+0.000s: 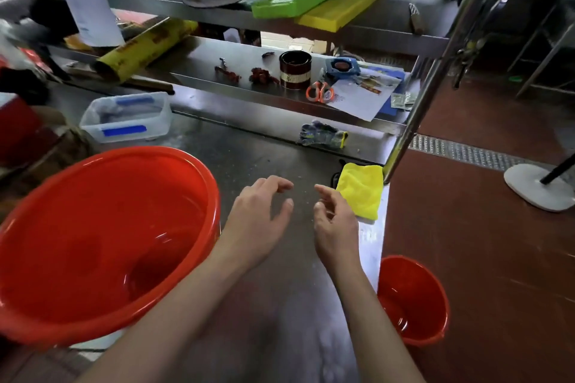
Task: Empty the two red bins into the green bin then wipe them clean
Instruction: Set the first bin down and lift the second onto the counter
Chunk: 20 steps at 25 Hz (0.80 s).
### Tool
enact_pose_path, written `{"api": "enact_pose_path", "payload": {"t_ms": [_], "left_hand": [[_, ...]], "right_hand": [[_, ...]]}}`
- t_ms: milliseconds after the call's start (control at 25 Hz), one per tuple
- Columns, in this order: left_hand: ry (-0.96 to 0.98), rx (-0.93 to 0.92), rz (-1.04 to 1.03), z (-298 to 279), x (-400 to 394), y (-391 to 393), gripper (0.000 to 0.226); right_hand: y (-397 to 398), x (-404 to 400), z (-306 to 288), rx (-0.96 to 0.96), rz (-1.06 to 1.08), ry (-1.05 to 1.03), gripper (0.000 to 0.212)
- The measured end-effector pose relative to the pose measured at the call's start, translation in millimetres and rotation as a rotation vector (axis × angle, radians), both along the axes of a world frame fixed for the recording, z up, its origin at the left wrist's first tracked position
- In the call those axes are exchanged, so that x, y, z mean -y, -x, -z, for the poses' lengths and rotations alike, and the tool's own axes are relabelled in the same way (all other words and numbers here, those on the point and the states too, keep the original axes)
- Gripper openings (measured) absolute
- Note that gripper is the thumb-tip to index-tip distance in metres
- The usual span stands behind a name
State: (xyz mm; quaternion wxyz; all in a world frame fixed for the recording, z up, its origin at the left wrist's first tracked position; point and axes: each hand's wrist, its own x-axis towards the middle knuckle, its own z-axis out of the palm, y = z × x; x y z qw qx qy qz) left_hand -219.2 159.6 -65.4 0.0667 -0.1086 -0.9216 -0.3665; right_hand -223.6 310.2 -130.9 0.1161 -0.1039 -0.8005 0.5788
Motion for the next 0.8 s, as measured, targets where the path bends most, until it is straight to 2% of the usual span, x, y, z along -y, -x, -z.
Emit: {"api": "enact_pose_path", "payload": {"t_ms": [560, 800], "left_hand": [[-0.021, -0.160, -0.237, -43, 145, -44, 0.024], [-0.024, -0.156, -0.362, -45, 221, -62, 0.024]], "right_hand": [[-6, 133, -49, -0.068, -0.242, -0.056, 0.035], [-13, 175, -49, -0.076, -0.226, -0.068, 0.034]]}}
